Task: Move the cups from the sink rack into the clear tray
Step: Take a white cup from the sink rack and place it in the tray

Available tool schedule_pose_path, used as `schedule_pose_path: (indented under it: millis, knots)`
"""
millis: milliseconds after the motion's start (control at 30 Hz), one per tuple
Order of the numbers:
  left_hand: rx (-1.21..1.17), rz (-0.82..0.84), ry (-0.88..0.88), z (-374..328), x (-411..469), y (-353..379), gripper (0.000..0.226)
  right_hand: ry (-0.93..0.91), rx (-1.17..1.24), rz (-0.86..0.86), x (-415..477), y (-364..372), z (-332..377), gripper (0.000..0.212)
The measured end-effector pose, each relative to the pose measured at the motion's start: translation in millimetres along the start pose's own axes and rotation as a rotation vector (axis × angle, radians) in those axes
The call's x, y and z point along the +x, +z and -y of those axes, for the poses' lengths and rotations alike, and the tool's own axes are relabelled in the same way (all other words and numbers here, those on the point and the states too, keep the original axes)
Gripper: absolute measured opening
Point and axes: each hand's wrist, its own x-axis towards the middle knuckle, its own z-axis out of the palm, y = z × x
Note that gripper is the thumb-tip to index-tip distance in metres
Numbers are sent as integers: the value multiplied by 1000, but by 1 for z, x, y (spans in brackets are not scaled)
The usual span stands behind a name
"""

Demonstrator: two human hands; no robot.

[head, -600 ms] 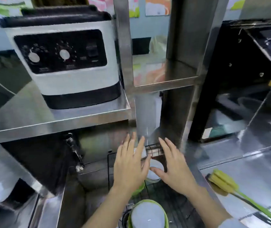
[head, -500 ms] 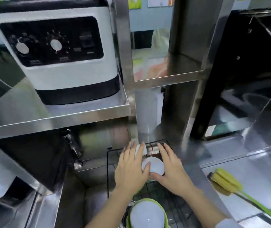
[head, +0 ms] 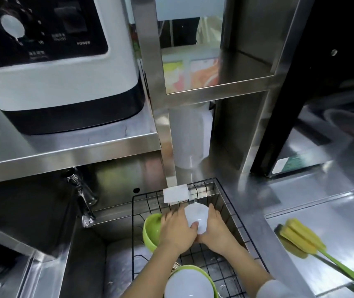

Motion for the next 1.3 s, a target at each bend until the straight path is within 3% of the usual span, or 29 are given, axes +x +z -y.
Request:
schedule_pose_path:
  millis: [167,300,433,567,667,767,1000,1167,1300]
  knots:
    - [-221,-53,-38,-1,-2,-10,38,-115,79,-88,-8,-4,6,78]
    - [-549,-72,-52,-7,-13,-32,27,-189,214,-186,-25,-19,21,98]
    - [-803,22,-46,-14,-33,-64,20,-289,352,-242,-50,-32,41,105]
    - [-1027,114,-13,-16,-59,-101,47,-404,386,-289,-72,-32,71,97]
    - [-1044,140,85,-9,-80,-125,55,-511,381,-342,-87,-24,96,85]
    - [-1048,83,167,8,-103,-147,42,-614,335,-394,-103,-6,124,80]
    - [-1197,11,178,82,-160,-196,73,-879,222,-425,-141,50,193,83]
    - [-1275,56,186,157,-208,-243,69,-1081,-83,-420,-161,96,251,80]
    - [-1178,67,252,211,-245,-274,57,-1224,-157,-467,-179,137,306,58]
